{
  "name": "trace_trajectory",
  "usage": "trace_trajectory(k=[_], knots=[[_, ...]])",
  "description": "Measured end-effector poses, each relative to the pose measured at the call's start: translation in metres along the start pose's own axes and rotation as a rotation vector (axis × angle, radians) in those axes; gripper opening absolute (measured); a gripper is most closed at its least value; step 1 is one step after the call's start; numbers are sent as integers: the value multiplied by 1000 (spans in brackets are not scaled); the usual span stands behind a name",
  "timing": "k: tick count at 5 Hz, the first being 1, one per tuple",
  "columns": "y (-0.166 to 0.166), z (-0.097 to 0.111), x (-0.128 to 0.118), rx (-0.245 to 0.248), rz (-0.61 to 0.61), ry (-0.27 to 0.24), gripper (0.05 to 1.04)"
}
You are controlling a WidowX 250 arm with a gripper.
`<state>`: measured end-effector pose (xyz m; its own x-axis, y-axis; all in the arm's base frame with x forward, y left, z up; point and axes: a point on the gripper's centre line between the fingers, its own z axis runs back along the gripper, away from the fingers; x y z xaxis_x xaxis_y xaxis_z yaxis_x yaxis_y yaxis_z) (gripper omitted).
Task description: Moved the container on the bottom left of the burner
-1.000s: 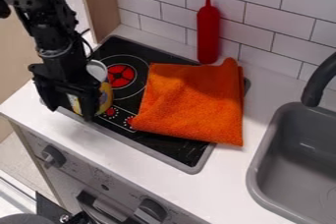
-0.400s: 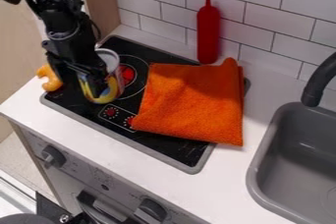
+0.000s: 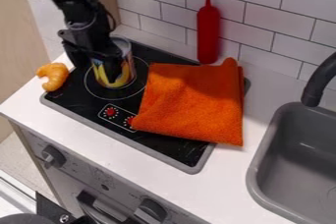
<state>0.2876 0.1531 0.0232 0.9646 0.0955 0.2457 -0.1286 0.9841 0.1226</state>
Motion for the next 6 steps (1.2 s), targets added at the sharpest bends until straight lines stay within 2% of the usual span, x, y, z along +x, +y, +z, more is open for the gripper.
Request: trace_trajectory(k=[2,3,4,5,6], knots=[[10,-4,18,21,64,1,997],[9,-5,13,13,34,15,997],[2,2,5,-25,22,48,997],[-4,16,-5,-53,-10,44,997],[-6,28,-7,-66,-40,-9,997]])
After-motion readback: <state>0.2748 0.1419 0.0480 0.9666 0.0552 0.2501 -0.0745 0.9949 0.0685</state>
